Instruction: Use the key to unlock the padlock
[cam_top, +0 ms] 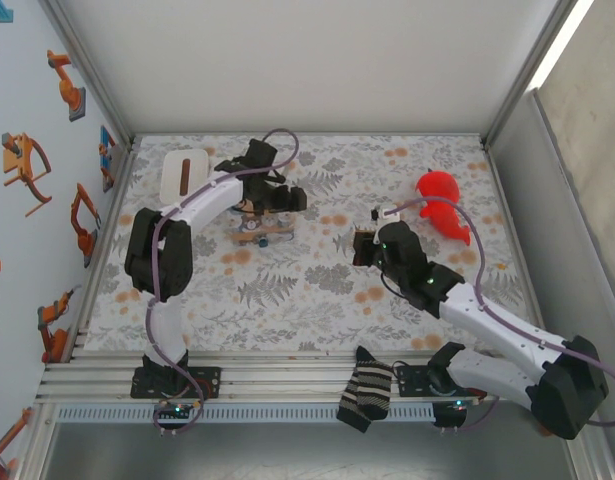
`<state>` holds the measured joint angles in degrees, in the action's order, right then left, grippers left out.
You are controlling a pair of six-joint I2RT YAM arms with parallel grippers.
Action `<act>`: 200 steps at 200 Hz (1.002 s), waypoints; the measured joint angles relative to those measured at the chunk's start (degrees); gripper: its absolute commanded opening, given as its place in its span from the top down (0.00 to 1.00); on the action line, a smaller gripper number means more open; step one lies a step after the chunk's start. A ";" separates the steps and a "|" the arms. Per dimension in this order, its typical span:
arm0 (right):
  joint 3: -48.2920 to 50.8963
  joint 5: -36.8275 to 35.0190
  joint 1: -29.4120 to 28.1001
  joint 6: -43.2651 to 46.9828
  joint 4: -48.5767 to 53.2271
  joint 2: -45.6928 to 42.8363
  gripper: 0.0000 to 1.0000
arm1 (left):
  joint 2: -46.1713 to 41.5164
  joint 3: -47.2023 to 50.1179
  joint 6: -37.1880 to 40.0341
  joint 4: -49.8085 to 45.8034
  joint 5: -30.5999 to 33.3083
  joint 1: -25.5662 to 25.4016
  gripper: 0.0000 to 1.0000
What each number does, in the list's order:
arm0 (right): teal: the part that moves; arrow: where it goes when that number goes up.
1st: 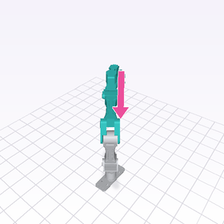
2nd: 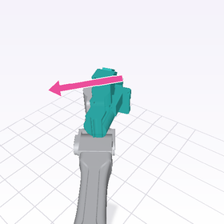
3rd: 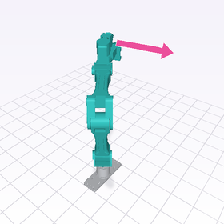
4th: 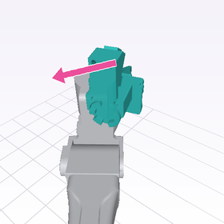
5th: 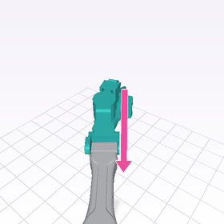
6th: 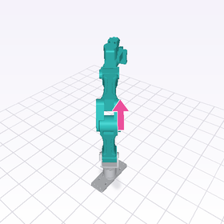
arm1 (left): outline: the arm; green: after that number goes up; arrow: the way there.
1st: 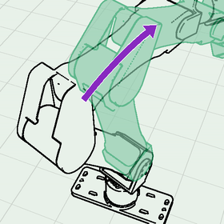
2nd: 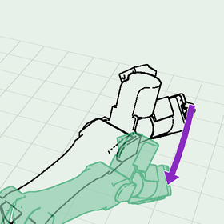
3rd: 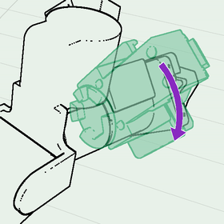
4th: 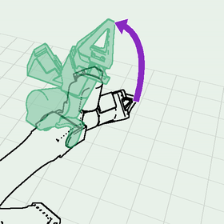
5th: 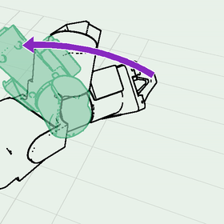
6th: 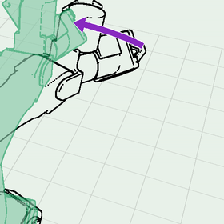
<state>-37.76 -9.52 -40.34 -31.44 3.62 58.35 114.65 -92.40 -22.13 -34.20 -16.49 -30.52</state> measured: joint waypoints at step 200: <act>4.07 5.70 4.28 -1.70 -1.79 1.22 1.00 | -18.23 12.92 -3.04 -2.03 -0.85 2.56 0.12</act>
<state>-33.69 -3.81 -36.05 -33.15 1.83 59.57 96.42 -79.48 -25.17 -36.23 -17.34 -27.97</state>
